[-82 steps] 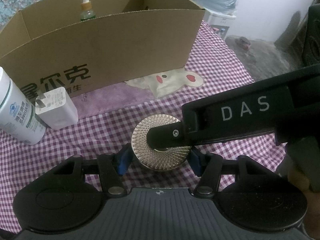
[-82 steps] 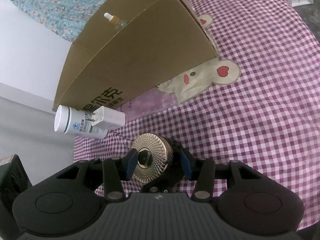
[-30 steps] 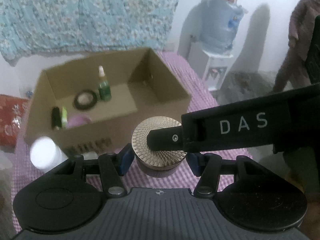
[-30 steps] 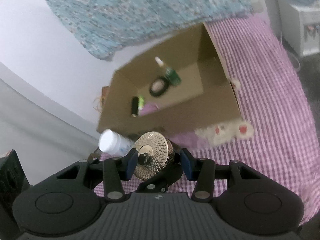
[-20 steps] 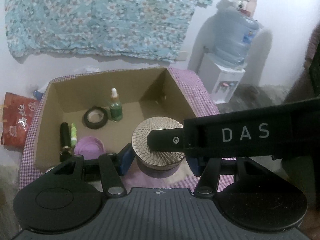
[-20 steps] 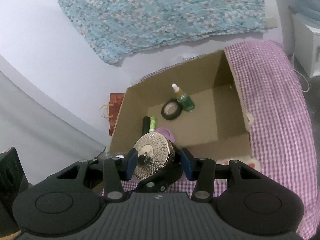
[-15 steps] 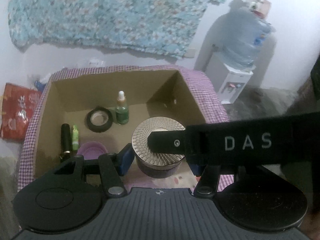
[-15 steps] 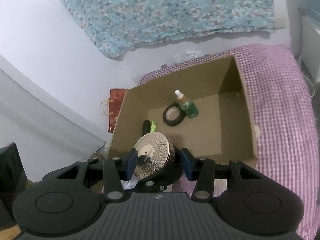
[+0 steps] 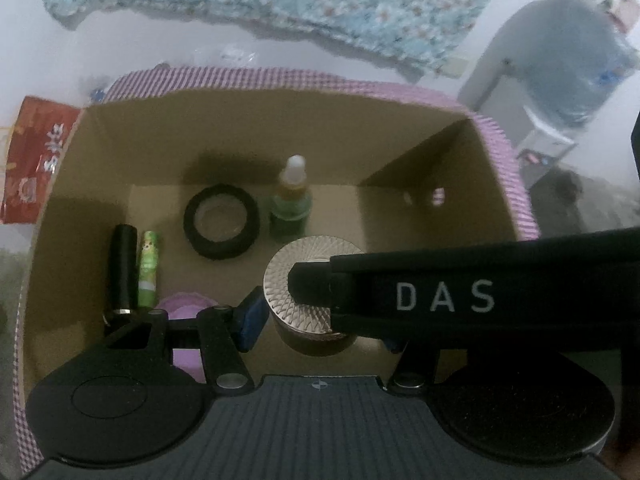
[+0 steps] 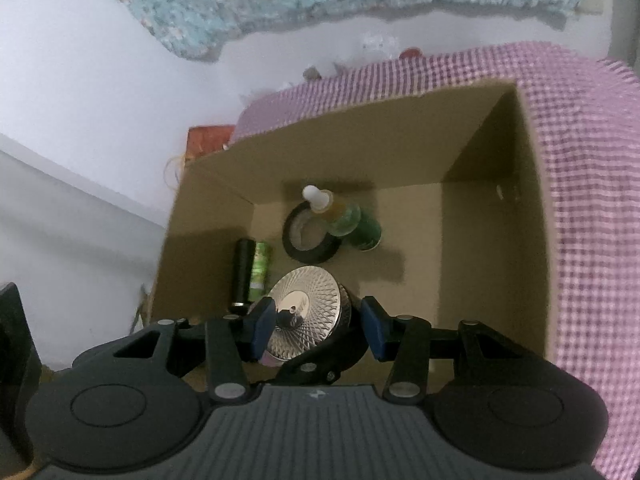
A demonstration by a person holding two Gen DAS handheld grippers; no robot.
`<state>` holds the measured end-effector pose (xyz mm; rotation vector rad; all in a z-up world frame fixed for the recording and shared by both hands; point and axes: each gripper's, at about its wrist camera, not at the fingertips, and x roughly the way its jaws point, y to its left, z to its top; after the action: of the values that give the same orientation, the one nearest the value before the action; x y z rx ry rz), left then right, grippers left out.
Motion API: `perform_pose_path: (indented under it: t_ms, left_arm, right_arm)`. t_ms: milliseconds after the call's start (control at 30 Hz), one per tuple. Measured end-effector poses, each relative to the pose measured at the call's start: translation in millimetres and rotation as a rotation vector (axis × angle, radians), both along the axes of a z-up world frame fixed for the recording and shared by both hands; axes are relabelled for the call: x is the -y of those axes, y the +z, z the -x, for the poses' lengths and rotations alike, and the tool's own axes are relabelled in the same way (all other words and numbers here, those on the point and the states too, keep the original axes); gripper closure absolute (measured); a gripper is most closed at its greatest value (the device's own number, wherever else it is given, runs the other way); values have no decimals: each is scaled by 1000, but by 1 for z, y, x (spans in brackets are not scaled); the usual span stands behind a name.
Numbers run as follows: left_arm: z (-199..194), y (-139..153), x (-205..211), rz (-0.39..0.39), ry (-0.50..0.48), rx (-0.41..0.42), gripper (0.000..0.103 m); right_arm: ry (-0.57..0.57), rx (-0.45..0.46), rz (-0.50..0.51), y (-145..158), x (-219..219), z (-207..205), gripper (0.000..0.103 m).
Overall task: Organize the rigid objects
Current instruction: 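Carry the gold jar into the box and lower it, then open the right gripper to release the jar and withdraw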
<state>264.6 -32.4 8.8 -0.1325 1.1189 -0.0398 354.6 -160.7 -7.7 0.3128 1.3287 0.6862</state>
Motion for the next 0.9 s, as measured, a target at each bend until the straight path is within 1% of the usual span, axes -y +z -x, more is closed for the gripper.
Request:
perform_pose_path:
  t_ms: [133, 267, 400, 567, 600, 667, 733, 800, 900]
  left_arm:
    - [-14, -17, -4, -20, 26, -56, 48]
    - [-19, -28, -3, -35, 31, -90, 48]
    - [-22, -35, -8, -15, 50, -136, 47]
    - [-19, -35, -13, 25, 71, -156, 45]
    - [-18, -34, -13, 35, 75, -156, 45]
    - [-13, -27, -12, 35, 71, -128, 42]
    - [-8, -18, -11, 33, 57, -95, 42]
    - [-1, -7, -10, 55, 43, -62, 41]
    - [11, 14, -8, 78, 24, -8, 41]
  right_arm:
    - [31, -45, 11, -22, -14, -12, 52]
    - [46, -85, 20, -40, -22, -19, 52]
    - [50, -113, 27, -50, -25, -20, 52]
    - [39, -137, 11, -54, -23, -21, 52]
    - [36, -143, 9, -54, -22, -21, 52]
    - [30, -149, 6, -54, -20, -20, 49]
    - [22, -129, 7, -49, -18, -18, 49]
    - [12, -105, 9, -40, -13, -16, 49]
    - [-15, -65, -16, -19, -1, -9, 49]
